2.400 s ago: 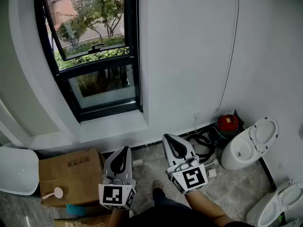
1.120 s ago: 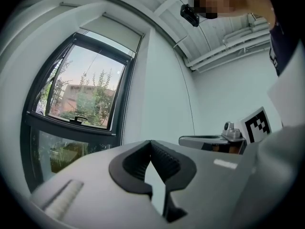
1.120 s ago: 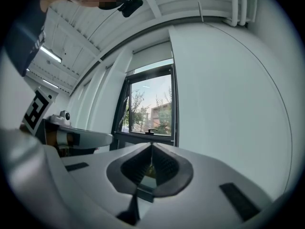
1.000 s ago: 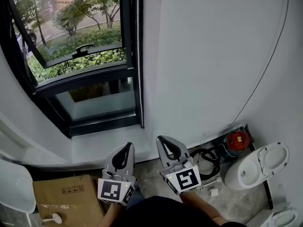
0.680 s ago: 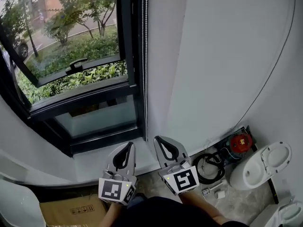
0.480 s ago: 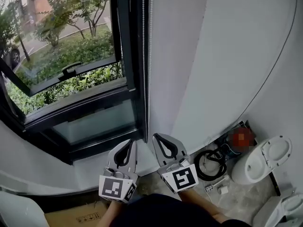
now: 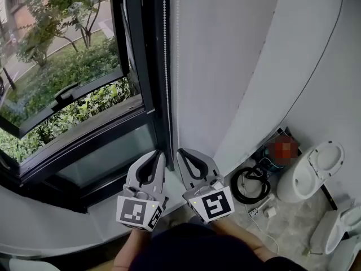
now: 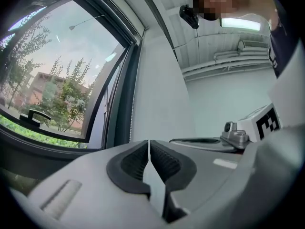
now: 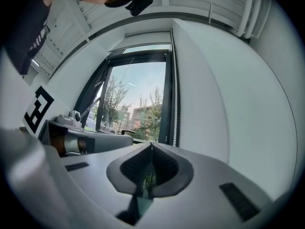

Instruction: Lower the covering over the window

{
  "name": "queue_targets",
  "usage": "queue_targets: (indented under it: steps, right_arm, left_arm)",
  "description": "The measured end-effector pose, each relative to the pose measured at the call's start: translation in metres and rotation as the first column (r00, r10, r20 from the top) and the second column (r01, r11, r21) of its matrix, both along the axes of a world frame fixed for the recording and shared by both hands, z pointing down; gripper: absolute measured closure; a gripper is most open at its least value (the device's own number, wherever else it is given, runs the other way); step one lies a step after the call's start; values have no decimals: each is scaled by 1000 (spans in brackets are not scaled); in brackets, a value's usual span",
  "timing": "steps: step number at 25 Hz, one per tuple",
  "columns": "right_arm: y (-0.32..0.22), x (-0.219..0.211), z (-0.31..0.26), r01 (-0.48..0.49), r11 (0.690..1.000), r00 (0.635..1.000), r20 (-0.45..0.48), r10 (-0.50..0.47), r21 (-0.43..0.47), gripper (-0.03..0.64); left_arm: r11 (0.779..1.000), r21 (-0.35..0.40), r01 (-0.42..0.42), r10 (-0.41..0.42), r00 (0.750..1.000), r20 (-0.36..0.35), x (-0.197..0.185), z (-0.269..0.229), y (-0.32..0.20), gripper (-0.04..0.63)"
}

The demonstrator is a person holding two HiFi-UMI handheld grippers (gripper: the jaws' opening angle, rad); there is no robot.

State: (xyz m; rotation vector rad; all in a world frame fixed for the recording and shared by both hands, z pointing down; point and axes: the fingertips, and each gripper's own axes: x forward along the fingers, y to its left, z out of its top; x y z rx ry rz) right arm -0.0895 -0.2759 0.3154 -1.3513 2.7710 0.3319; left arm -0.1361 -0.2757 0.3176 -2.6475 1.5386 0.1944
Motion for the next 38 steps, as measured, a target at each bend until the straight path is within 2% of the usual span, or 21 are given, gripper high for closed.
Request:
queue_targets:
  steps: [10, 14, 29, 38]
  right_arm:
    - [-32, -15, -13, -33, 999, 999, 34, 34, -41, 604]
    - [-44, -18, -20, -50, 998, 998, 35, 52, -48, 603]
    - [-58, -18, -19, -65, 996, 996, 57, 68, -53, 604]
    - [-54, -11, -26, -55, 998, 996, 71, 57, -23, 603]
  left_arm:
    - [999, -24, -46, 47, 999, 3, -10, -10, -54, 583]
    - [996, -51, -78, 79, 997, 6, -10, -12, -79, 528]
    - [976, -100, -192, 195, 981, 20, 15, -5, -143, 526]
    - [974, -129, -184, 190, 981, 35, 26, -1, -164, 526]
